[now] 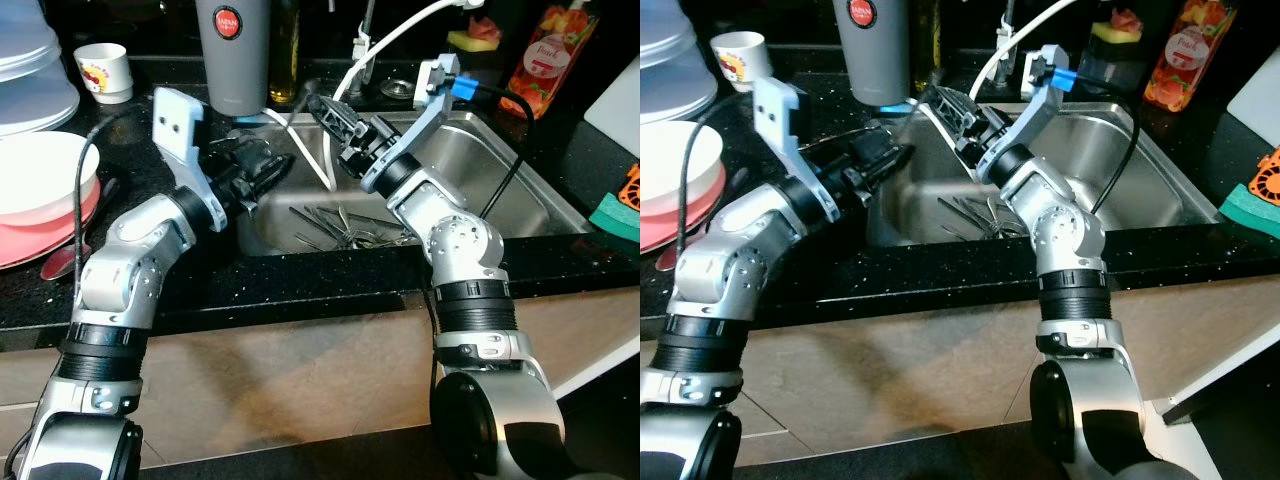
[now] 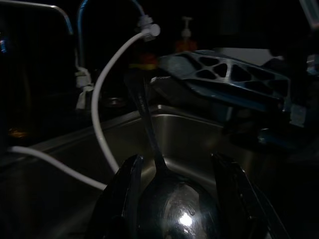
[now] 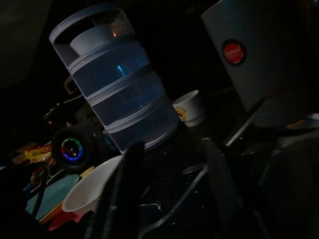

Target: Kitchen organization

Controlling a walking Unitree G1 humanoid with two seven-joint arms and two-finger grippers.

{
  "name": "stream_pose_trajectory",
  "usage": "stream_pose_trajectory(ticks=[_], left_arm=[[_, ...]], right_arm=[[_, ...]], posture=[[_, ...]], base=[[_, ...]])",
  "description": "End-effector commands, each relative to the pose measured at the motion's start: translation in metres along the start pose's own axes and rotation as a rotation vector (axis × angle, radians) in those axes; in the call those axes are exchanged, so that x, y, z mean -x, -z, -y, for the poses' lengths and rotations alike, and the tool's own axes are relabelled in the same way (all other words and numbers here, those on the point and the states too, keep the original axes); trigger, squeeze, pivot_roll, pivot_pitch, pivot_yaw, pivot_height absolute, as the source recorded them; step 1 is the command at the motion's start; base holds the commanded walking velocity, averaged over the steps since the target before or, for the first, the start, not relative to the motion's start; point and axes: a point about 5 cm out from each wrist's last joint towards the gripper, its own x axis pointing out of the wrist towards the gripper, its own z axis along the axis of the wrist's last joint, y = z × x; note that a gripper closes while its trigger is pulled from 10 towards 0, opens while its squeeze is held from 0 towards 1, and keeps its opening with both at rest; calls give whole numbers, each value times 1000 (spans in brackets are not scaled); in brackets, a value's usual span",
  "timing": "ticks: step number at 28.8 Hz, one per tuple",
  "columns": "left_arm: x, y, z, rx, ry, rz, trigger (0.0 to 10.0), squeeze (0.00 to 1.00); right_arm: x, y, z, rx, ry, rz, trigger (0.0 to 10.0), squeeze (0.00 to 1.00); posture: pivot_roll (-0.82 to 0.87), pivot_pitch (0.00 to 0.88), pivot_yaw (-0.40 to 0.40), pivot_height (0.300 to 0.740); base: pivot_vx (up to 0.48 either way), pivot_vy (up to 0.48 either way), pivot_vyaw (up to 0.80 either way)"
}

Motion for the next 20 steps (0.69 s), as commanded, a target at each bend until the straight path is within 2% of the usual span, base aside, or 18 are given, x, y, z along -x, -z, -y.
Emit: stream_pose_trajectory(ticks=[1, 4, 5, 6, 11, 15, 16, 17, 20], left_arm=[[0, 4, 7, -19, 35, -9, 0, 0], [-1, 5, 8, -22, 48, -6, 0, 0], [-1, 5, 9, -24, 57, -7, 0, 0], [-1, 5, 10, -29, 63, -7, 0, 0], [-1, 5, 13, -42, 83, -13, 0, 0], [-1, 4, 13, -47, 85, -15, 0, 0], [-1, 4, 13, -49, 87, -14, 0, 0], [-1, 4, 13, -52, 88, -13, 0, 0], [-2, 3, 13, -61, 95, -12, 0, 0]], right_arm=[[-2, -2, -6, 5, -22, -4, 10000, 1000], [-2, 0, -6, 27, -18, -26, 10000, 1000], [-2, 1, -6, 33, -16, -37, 10000, 698], [-2, 3, -7, 42, -15, -50, 10000, 0], [-2, 11, -8, 66, -28, -110, 10000, 0], [-2, 12, -9, 66, -29, -118, 10000, 0], [-2, 13, -8, 60, -26, -125, 1490, 0], [-2, 14, -8, 55, -25, -130, 0, 0], [-1, 15, -7, 44, -20, -134, 0, 0]], posture=[[-3, 175, -32, 740], [-3, 175, -32, 740], [-8, 176, -31, 740], [-8, 176, -31, 740], [-7, 176, -32, 740], [-7, 176, -32, 740], [-7, 175, -32, 740], [-7, 175, -32, 740], [-7, 175, -32, 740]], base=[[0, 0, 0], [0, 0, 0], [0, 0, 0], [0, 0, 0], [0, 0, 0], [0, 0, 0], [0, 0, 0], [0, 0, 0], [0, 0, 0]])
